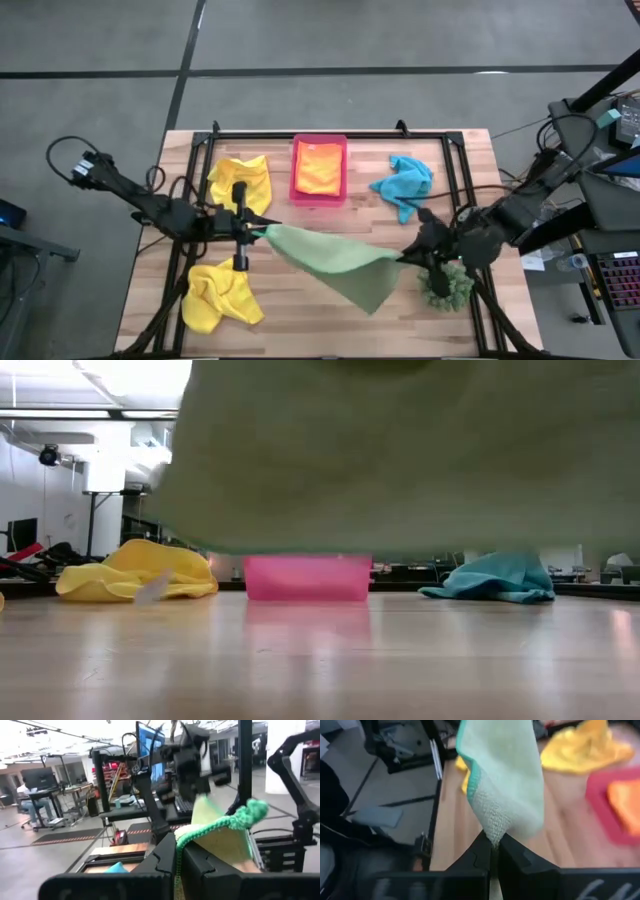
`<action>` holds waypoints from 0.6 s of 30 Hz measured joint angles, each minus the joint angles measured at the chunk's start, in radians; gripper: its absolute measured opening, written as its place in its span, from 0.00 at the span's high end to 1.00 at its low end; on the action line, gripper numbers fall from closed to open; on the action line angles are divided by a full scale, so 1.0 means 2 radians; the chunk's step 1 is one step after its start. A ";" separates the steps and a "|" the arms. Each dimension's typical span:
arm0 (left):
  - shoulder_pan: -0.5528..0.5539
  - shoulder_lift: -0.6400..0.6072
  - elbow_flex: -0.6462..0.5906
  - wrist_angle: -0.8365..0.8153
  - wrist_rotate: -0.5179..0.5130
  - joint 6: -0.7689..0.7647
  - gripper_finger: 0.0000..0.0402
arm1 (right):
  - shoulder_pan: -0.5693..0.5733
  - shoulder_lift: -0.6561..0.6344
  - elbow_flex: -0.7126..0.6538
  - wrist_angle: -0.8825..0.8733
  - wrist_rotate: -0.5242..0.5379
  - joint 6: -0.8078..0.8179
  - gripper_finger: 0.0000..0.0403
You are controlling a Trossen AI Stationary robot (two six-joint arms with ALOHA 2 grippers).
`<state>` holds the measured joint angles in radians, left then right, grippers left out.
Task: Fold microfiber towels
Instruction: Fold the green towel
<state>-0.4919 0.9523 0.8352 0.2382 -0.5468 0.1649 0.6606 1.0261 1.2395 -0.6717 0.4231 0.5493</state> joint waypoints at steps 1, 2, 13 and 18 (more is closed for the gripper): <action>0.000 -0.007 0.000 -0.016 0.000 0.000 1.00 | -0.002 -0.002 0.008 -0.001 0.002 -0.015 0.98; 0.001 -0.013 0.000 -0.036 -0.003 0.000 1.00 | -0.004 -0.002 0.017 -0.001 0.006 -0.031 0.98; 0.031 -0.029 -0.004 -0.157 -0.066 0.000 1.00 | -0.074 0.016 0.090 -0.110 0.039 -0.132 0.98; 0.055 -0.030 -0.004 -0.178 -0.074 0.019 1.00 | -0.111 0.021 0.089 -0.142 0.037 -0.182 0.98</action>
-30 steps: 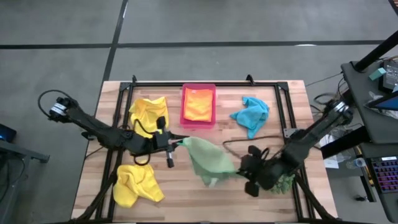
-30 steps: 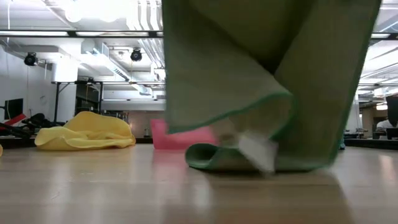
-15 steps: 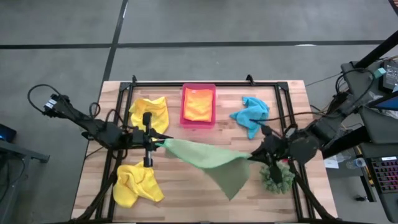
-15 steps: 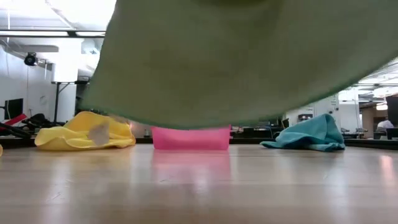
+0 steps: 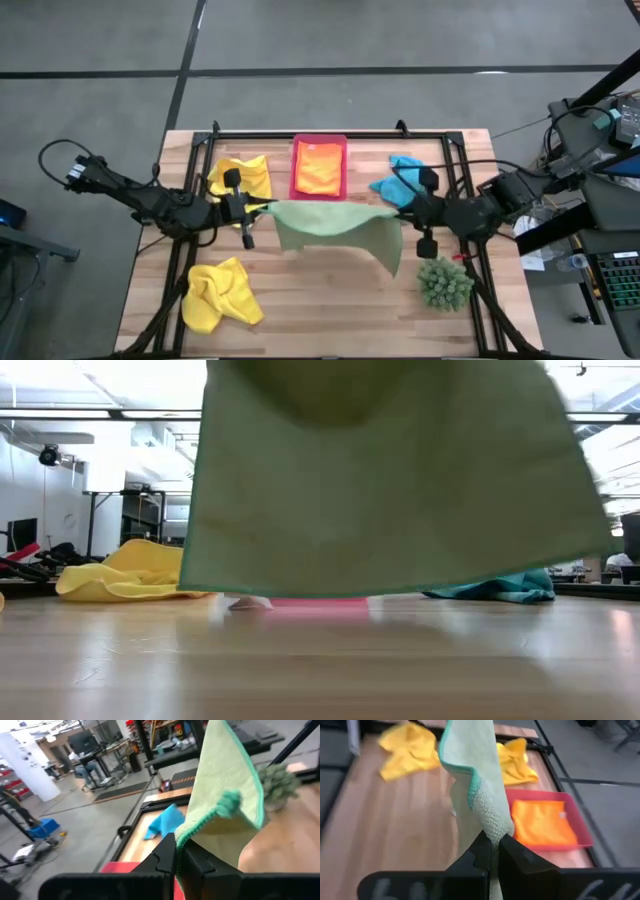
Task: Fold microfiber towels
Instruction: Fold the green towel
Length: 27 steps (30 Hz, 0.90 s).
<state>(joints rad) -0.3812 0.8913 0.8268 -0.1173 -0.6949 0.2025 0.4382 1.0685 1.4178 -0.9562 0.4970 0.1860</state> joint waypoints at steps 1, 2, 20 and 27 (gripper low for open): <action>0.001 -0.001 0.000 -0.008 0.001 0.004 1.00 | -0.005 0.000 0.000 -0.003 -0.002 -0.007 0.98; 0.001 -0.002 0.000 -0.020 0.005 0.006 1.00 | -0.007 0.000 0.000 -0.007 -0.006 -0.010 0.98; -0.026 0.090 -0.033 -0.150 0.289 -0.163 1.00 | 0.023 0.106 -0.137 0.077 -0.252 0.138 0.98; -0.029 0.177 -0.033 -0.089 0.360 -0.179 1.00 | 0.035 0.179 -0.173 0.149 -0.305 0.148 0.98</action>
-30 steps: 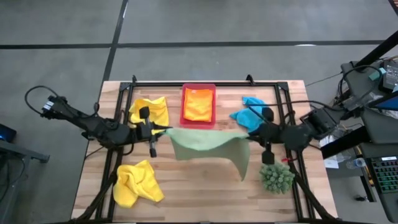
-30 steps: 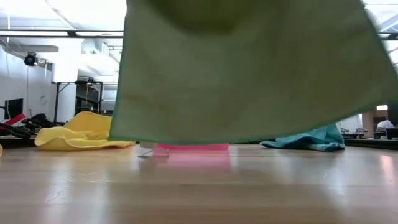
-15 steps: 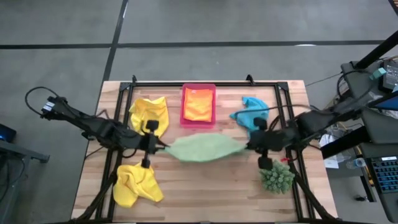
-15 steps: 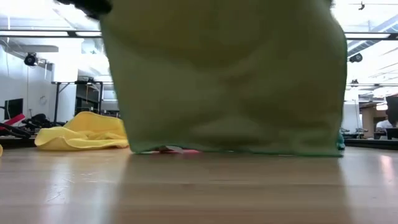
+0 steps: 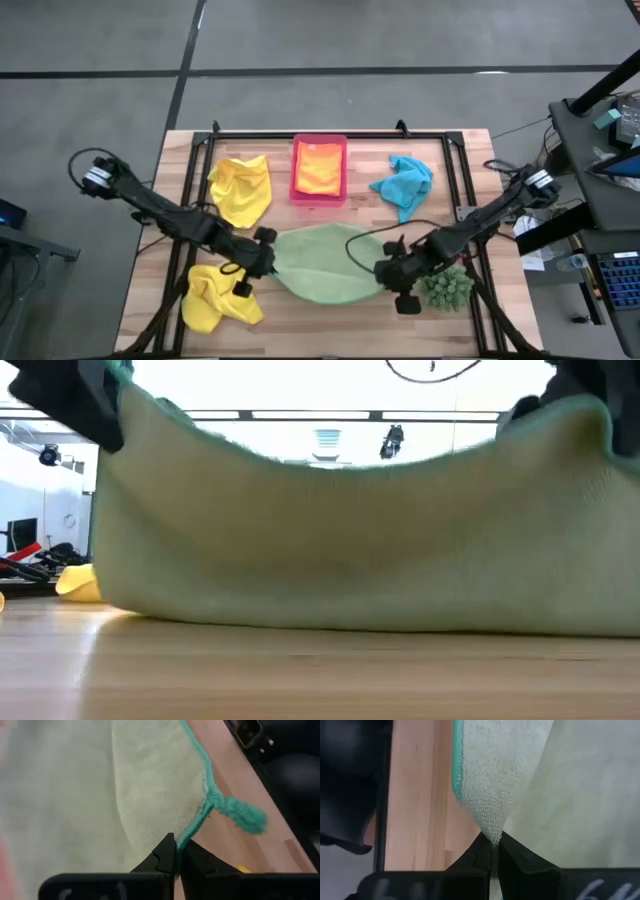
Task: Fold microfiber towels
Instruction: Fold the green towel
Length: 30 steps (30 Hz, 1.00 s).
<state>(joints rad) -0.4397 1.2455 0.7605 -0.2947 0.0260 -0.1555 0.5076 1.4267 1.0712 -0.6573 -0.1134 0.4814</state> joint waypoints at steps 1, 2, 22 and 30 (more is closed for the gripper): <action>0.000 0.011 0.000 0.004 0.011 -0.006 1.00 | 0.000 0.010 -0.003 0.007 -0.002 0.000 0.98; 0.000 0.022 0.000 0.008 0.018 -0.012 1.00 | -0.001 0.019 -0.005 0.013 -0.004 0.000 0.98; 0.000 0.091 0.000 0.024 0.075 -0.064 0.88 | -0.009 0.067 -0.028 0.059 -0.022 0.006 0.76; 0.002 0.084 0.000 0.017 0.062 -0.072 0.61 | -0.012 0.057 -0.023 0.035 -0.022 0.009 0.61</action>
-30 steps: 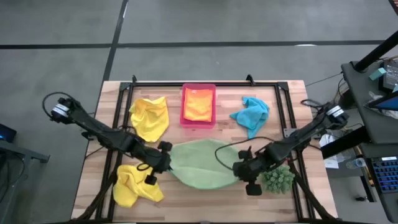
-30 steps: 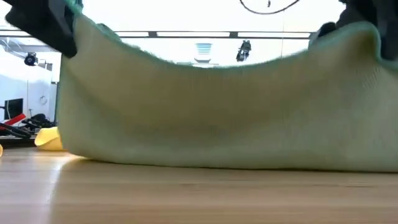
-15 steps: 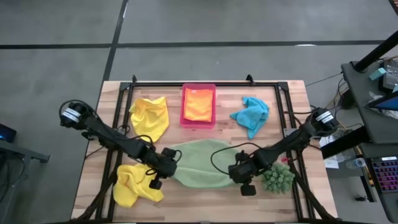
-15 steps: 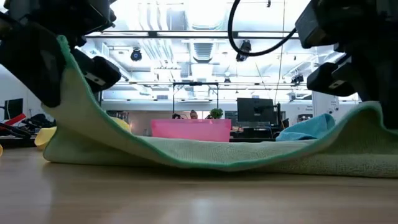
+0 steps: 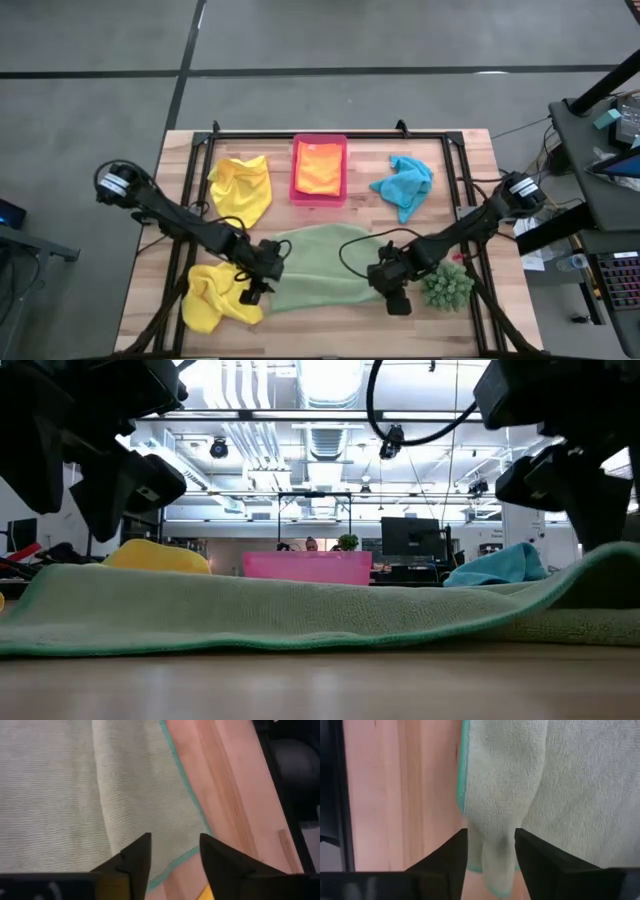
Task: Fold microfiber towels
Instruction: Fold the green towel
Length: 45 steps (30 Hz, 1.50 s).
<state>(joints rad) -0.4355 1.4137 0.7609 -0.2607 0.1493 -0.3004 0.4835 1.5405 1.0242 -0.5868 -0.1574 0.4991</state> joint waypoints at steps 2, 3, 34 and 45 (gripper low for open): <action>0.003 -0.005 0.001 -0.013 0.000 0.007 0.58 | -0.001 -0.012 0.001 -0.008 0.000 0.000 0.59; 0.004 -0.008 0.002 -0.023 -0.001 0.008 0.58 | -0.003 -0.018 0.001 -0.009 0.000 0.000 0.58; 0.123 0.016 -0.029 -0.008 -0.168 0.054 0.57 | -0.123 -0.062 -0.127 0.025 0.143 -0.019 0.66; 0.123 0.081 -0.023 0.018 -0.173 0.054 0.66 | -0.122 -0.060 -0.127 0.027 0.143 -0.035 0.86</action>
<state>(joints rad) -0.1898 1.5761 0.7155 -0.2250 -0.1961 -0.1931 0.2386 1.4208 0.7708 -0.5336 0.1282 0.4301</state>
